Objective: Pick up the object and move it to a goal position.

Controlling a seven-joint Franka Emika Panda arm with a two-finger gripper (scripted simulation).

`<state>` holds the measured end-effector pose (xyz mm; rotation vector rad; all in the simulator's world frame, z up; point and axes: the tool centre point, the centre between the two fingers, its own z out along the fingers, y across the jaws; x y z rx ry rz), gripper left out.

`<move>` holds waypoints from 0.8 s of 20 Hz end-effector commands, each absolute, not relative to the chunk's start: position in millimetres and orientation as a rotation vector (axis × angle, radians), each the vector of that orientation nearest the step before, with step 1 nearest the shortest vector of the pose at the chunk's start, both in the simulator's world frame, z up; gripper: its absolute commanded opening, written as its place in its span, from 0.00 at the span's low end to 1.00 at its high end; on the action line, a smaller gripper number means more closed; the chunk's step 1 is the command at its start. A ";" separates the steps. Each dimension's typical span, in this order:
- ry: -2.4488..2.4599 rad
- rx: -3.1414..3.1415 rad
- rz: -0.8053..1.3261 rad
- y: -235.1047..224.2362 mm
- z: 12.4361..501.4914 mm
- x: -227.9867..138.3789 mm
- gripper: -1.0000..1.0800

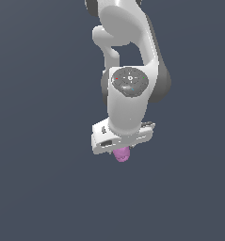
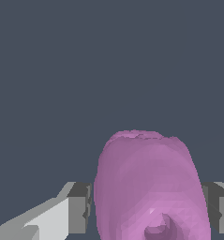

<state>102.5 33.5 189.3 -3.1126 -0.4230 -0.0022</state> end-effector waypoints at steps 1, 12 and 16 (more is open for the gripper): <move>-0.424 -3.112 -0.001 30.8 202.2 111.0 0.00; -0.423 -3.113 0.000 24.8 229.0 130.8 0.00; -0.423 -3.113 0.000 24.3 231.4 132.6 0.00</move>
